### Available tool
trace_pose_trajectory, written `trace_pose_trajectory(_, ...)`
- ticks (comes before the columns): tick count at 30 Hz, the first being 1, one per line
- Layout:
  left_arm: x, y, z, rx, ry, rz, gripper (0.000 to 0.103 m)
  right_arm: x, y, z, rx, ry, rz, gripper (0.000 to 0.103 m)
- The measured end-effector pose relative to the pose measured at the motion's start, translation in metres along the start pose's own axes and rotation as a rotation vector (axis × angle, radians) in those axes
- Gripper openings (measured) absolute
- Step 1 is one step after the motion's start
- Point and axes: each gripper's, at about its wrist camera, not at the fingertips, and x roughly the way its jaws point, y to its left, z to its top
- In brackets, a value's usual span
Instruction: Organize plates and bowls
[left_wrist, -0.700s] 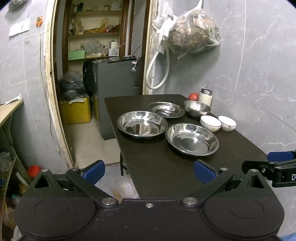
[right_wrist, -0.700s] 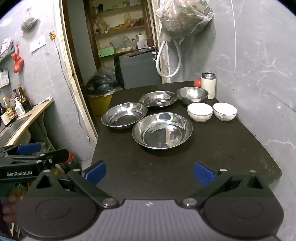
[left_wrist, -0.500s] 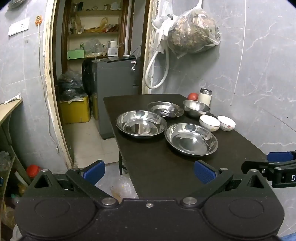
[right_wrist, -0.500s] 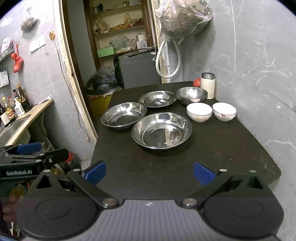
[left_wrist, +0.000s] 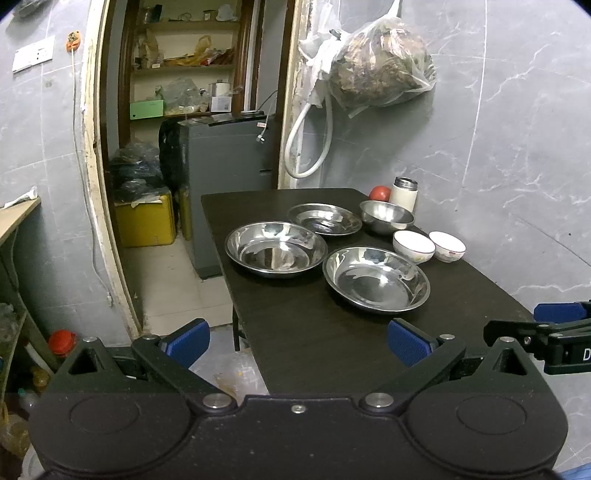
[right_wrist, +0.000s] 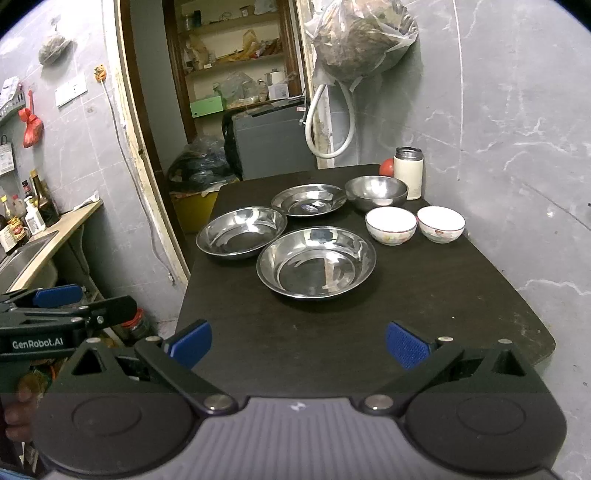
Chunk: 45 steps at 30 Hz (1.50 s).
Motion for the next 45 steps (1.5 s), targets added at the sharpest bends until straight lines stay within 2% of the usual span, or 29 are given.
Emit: trace_pose_trajectory(45,0.0042,-0.0013,-0.0053,0.004,0.013,-0.007,0.102,0.0001,-0.0008,0.0007,0.0,0.003,-0.01,0.103)
